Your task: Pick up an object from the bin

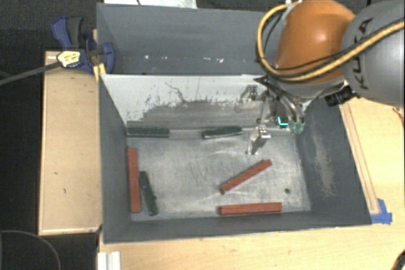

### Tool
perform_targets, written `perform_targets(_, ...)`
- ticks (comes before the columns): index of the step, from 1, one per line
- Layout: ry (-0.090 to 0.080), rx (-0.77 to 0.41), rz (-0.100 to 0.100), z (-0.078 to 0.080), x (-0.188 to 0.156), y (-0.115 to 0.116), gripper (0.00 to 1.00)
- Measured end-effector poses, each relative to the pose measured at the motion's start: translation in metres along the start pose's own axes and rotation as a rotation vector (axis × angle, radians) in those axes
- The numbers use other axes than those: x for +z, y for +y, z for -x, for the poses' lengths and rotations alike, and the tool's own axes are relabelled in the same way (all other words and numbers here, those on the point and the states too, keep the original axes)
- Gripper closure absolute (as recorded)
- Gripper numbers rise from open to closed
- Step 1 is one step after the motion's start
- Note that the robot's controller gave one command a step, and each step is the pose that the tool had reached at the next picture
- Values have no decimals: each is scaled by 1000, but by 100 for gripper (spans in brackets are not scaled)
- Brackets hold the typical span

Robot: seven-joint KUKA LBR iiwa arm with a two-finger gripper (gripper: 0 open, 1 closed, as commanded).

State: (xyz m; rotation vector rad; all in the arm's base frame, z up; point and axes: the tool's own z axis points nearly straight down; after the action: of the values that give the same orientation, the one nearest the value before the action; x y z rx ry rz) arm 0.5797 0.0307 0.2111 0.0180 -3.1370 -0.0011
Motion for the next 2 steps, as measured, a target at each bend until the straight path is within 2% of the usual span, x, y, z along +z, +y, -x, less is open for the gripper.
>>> perform_targets(1, -8, 1, 0, 2, -5, 0, 0)
perform_targets(2, -10, -50, -1, -45, 74, -13, 0)
